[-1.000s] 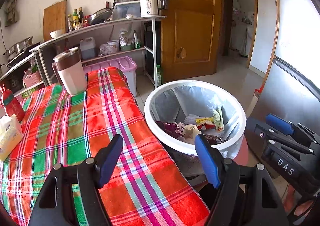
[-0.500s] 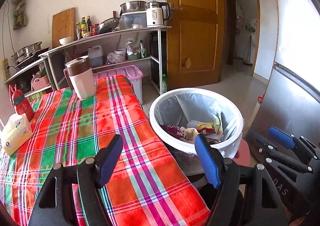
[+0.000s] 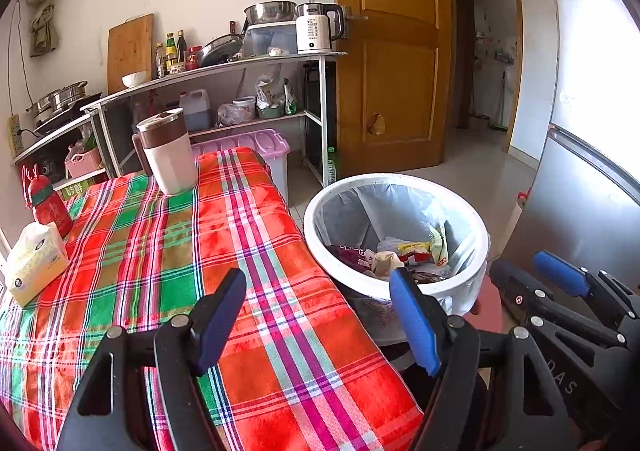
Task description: Collect trash
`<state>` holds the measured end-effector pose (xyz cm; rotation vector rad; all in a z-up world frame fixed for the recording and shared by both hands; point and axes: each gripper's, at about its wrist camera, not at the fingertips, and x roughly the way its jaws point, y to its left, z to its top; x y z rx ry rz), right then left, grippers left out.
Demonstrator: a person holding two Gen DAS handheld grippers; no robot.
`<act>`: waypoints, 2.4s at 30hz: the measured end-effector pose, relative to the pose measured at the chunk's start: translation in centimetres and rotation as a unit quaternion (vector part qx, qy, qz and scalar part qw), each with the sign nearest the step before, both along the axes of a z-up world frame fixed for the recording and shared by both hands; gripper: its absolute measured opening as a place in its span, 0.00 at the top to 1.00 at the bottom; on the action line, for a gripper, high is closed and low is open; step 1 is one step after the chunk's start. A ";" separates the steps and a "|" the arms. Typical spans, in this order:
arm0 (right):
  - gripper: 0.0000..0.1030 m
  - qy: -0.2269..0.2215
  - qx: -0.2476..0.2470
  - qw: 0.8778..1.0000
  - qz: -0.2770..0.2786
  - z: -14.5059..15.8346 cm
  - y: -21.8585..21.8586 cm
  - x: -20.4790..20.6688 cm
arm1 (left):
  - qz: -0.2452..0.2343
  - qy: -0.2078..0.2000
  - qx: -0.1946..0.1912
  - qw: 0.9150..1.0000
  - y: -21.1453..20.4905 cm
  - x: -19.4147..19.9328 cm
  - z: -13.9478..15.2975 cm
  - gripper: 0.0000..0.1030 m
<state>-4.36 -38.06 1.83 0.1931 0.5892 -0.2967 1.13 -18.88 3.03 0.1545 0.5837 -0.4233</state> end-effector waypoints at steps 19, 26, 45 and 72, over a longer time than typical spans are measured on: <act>0.49 -0.001 0.001 1.000 0.002 0.1 0.1 0.0 | -0.003 0.000 0.000 1.000 -0.1 0.1 -0.2 0.26; 0.49 -0.001 0.002 1.000 0.003 0.2 0.2 0.0 | -0.003 0.002 0.000 1.000 -0.1 0.0 -0.3 0.26; 0.49 -0.003 0.005 1.000 0.004 0.1 0.3 -0.1 | -0.004 0.001 0.000 1.000 -0.3 -0.1 -0.3 0.26; 0.49 -0.004 0.006 1.000 0.005 0.0 0.3 -0.2 | -0.002 0.001 -0.001 1.000 0.0 -0.3 -0.1 0.26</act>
